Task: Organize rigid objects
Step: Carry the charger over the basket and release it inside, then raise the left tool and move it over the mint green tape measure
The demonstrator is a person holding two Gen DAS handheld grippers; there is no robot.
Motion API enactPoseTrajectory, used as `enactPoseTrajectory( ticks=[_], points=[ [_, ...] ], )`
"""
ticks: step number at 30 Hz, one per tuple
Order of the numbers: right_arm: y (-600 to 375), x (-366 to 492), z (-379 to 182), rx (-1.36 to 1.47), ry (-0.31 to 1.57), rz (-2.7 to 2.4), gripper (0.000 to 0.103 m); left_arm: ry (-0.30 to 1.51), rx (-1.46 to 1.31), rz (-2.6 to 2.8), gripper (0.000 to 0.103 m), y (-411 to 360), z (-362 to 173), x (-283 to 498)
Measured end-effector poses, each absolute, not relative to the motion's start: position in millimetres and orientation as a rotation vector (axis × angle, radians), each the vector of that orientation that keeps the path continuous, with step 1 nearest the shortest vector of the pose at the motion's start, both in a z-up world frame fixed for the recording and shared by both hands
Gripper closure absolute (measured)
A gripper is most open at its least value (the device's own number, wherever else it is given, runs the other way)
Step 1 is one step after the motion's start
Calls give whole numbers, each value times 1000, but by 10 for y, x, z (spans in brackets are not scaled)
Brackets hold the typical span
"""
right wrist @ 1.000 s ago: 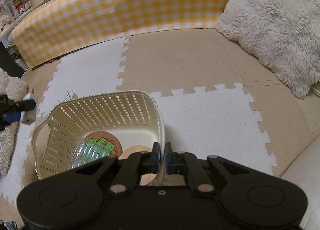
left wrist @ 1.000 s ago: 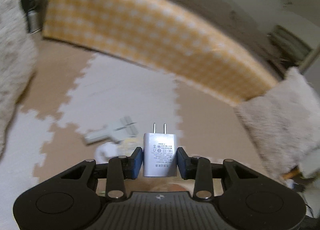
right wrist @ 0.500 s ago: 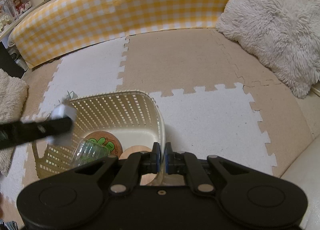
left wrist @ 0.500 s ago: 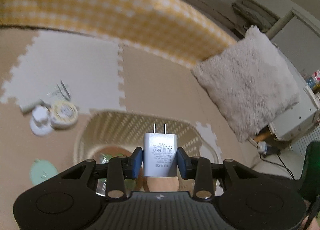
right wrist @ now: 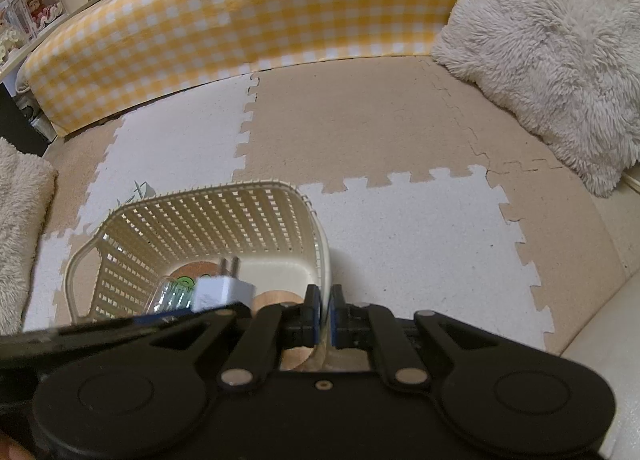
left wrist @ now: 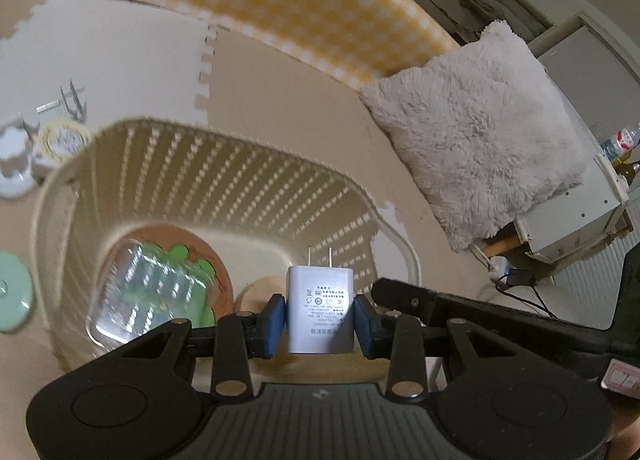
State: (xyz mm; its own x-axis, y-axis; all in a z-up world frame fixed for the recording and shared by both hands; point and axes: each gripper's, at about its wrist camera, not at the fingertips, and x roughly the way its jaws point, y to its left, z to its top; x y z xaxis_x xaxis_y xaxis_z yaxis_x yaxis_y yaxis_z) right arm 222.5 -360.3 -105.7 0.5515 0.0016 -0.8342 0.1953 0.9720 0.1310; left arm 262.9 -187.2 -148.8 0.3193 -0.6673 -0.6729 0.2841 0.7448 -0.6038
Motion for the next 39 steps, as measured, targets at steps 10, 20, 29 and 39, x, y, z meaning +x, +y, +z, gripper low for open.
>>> enactPoseTrajectory(
  ticks=[10, 20, 29, 39],
  points=[
    [-3610, 2219, -1061, 225, 982, -116, 98, 1093, -389, -628, 60, -1918, -1507, 2628],
    [-3615, 2210, -1065, 226, 983, -115, 98, 1103, -317, -610, 54, -1950, -1471, 2616],
    [-3616, 2210, -1065, 227, 983, -115, 98, 1109, -284, -589, 47, -1923, -1369, 2580],
    [-3610, 2216, -1063, 231, 983, -115, 98, 1059, -215, -587, 43, -1913, -1143, 2536]
  ],
)
